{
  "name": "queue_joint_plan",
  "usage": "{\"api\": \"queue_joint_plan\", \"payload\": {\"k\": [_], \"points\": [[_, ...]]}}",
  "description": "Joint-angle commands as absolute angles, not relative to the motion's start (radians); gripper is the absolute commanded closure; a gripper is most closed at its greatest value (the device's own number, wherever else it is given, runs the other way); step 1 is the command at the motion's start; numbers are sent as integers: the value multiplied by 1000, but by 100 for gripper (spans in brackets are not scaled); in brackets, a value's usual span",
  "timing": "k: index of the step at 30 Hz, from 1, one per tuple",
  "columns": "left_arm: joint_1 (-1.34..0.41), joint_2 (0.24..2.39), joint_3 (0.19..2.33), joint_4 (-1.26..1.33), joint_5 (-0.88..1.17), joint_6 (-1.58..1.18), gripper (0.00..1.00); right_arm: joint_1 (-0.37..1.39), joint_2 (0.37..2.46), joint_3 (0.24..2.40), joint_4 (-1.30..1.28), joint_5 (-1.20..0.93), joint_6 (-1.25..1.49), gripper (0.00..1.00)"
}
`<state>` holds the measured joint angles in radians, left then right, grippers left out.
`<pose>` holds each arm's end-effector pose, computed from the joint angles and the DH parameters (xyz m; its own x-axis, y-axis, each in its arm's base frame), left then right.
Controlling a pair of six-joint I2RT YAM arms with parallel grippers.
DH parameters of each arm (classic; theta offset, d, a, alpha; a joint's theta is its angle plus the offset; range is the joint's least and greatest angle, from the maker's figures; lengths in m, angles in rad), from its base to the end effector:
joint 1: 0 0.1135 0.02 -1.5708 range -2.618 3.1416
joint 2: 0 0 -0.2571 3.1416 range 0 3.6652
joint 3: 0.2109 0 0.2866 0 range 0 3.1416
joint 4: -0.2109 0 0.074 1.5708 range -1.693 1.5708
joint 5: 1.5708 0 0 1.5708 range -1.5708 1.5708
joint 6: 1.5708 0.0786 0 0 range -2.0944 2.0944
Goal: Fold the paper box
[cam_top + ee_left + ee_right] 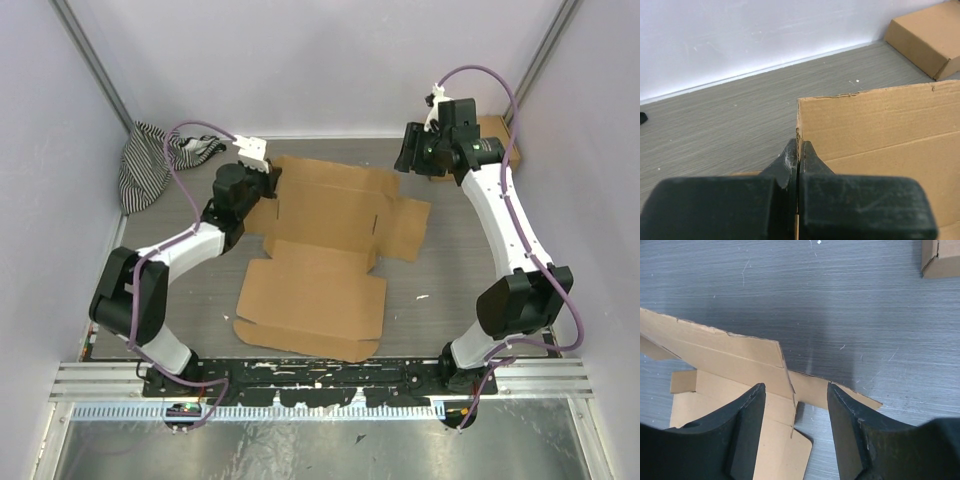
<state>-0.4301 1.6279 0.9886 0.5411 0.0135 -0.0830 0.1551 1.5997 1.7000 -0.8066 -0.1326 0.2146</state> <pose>0.4061 -0.1874 0.2362 -0.1244 -0.0341 -0.9916 0.4203 0.9035 -0.0838 0.4092 0.0745 0.3597 -0.6803 0.1073 -0.7250 -0.1101 0.9630 0.2459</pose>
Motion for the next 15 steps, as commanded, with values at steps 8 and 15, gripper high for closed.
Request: {"api": "queue_joint_plan", "payload": {"k": [8, 15], "points": [[-438, 1518, 878, 794, 5, -48, 100, 155, 1596, 1741, -851, -282, 196, 46], [-445, 1504, 854, 826, 17, -48, 100, 159, 1621, 1741, -866, -319, 186, 55]]}}
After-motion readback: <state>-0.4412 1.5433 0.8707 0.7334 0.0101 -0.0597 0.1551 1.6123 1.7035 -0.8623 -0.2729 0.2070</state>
